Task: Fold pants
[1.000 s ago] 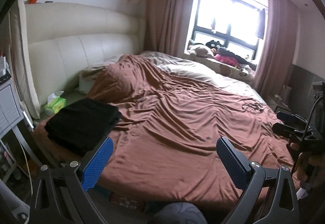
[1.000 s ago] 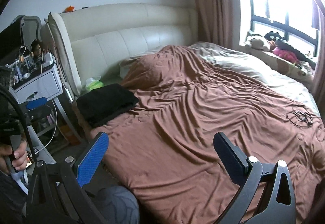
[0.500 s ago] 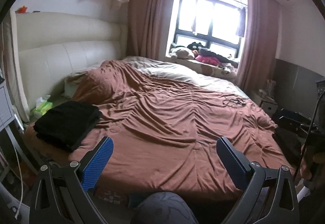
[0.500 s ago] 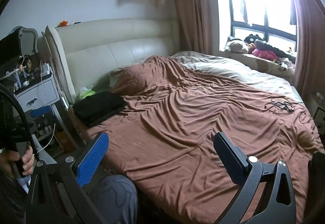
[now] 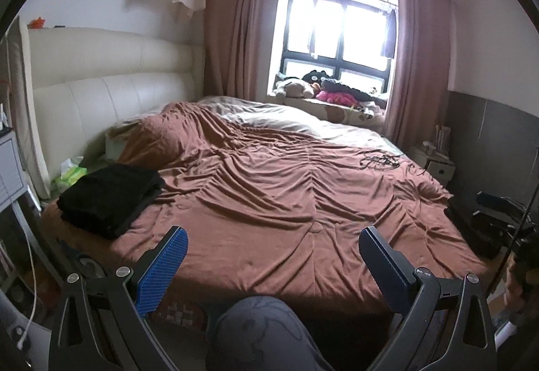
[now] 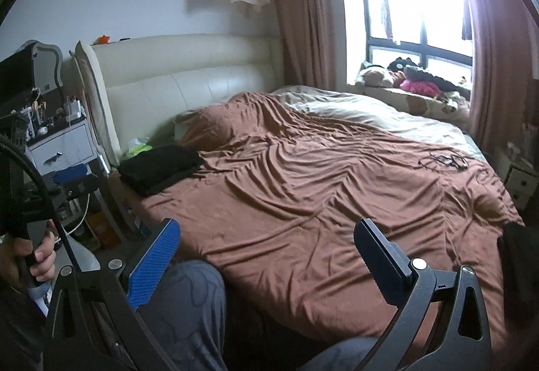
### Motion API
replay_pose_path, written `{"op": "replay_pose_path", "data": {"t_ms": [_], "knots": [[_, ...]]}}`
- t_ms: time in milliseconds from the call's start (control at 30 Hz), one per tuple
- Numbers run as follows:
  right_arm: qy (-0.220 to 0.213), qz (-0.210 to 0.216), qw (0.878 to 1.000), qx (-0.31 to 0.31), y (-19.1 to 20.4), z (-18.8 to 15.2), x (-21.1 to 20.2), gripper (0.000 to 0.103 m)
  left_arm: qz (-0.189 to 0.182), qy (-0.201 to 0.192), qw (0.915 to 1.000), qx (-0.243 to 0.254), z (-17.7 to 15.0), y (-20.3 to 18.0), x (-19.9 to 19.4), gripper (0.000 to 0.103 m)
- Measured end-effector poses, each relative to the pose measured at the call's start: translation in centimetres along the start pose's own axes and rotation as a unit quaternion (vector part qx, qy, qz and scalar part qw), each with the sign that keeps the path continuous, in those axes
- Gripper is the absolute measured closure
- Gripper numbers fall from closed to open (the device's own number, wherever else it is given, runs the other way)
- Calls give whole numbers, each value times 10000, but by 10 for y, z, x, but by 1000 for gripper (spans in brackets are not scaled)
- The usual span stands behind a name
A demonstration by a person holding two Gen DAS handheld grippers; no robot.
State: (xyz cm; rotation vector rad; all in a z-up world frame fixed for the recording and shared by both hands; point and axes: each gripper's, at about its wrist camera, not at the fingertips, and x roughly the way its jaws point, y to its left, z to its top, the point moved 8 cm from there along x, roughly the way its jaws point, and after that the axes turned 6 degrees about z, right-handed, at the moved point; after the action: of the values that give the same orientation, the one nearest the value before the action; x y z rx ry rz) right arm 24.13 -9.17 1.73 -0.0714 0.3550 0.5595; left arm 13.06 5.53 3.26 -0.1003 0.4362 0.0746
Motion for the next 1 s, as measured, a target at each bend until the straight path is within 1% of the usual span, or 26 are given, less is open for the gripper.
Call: {"op": "replay_pose_path", "data": {"t_ms": [100, 233, 333, 467, 600, 667, 867, 1000], "knots": [[-22, -99, 9999, -48, 6, -11, -10, 0, -8, 55, 10000, -65, -12, -3, -4, 1], [6, -77, 9999, -99, 16, -22, -19, 0, 79, 18, 10000, 5, -23, -5, -12, 1], [-6, -4, 10000, -31, 21, -28, -25, 0, 124, 90, 9999, 43, -32, -4, -15, 1], [43, -56, 10000, -7, 25, -37, -29, 0, 175, 75, 9998, 76, -44, -4, -23, 1], [35, -151, 9999, 72, 21, -42, -33, 0, 246, 7, 9995, 206, -50, -6, -26, 1], [27, -140, 9999, 89, 21, -45, -34, 0, 171, 37, 9996, 199, -52, -8, -26, 1], [156, -159, 9994, 274, 15, -51, -32, 0, 125, 21, 9997, 228, -56, -13, -29, 1], [114, -118, 9995, 254, 18, -50, -35, 0, 124, 16, 9997, 213, -58, -13, -29, 1]]}}
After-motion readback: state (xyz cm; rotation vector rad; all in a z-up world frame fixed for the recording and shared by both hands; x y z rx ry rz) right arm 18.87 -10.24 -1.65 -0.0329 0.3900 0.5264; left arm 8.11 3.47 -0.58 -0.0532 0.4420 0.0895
